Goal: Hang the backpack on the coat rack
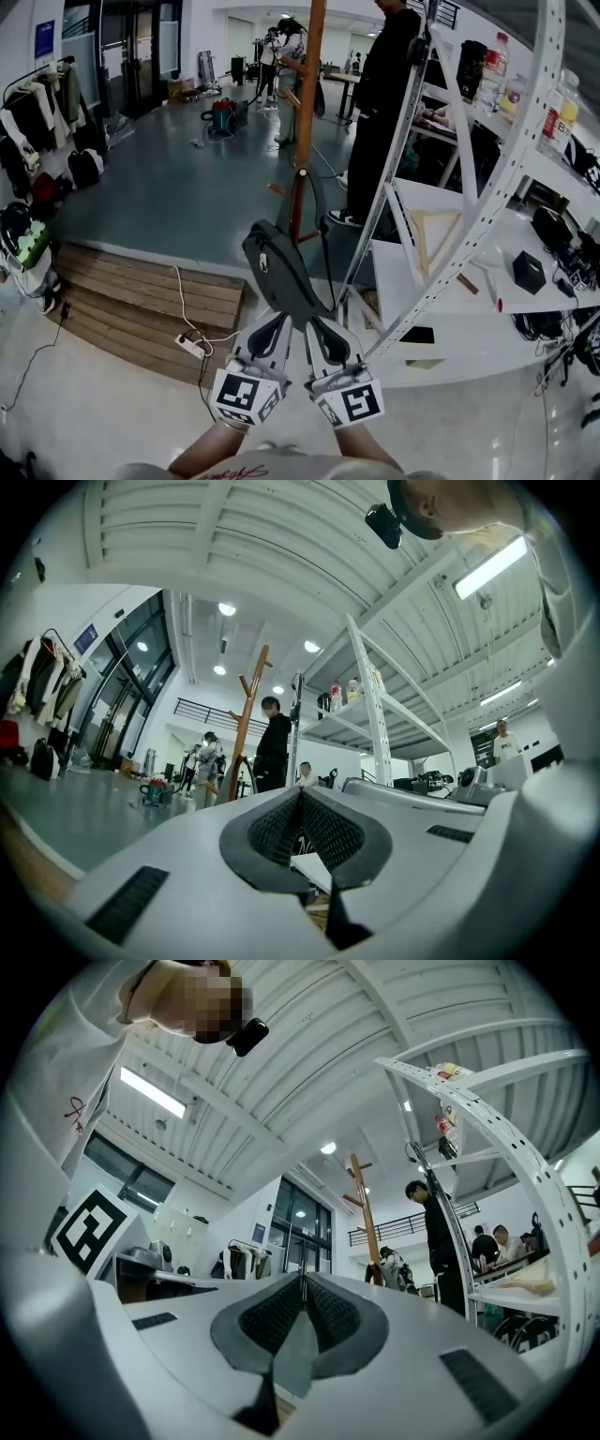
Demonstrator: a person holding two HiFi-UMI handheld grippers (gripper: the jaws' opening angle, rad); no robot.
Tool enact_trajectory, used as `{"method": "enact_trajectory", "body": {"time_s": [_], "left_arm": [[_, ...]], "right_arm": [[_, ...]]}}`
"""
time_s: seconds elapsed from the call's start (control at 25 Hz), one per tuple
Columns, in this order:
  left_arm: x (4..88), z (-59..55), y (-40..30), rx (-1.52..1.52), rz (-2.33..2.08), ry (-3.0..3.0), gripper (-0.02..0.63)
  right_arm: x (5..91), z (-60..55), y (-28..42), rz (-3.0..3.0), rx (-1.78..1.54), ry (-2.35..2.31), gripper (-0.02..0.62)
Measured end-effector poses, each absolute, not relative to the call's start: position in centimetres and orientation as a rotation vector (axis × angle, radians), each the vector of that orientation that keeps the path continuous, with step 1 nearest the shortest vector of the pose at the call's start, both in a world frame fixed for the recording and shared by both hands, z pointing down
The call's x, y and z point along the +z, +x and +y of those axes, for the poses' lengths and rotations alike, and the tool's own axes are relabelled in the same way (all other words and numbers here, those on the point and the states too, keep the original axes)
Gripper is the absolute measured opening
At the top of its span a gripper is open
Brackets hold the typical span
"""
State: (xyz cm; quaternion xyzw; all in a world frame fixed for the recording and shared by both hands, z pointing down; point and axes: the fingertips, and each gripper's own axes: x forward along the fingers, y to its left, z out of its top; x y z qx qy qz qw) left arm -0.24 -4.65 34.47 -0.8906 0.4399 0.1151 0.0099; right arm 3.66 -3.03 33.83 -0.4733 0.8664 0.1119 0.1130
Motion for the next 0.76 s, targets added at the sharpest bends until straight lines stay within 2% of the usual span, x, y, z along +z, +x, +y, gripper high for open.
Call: {"method": "enact_trajectory", "body": {"time_s": [0.76], "left_arm": [[34.2,-4.1,0.1,0.372,1.347,-2.777,0.017]], "right_arm": [[33.4,-2.5,3.9,2.522,0.362,-1.403,0.034]]}}
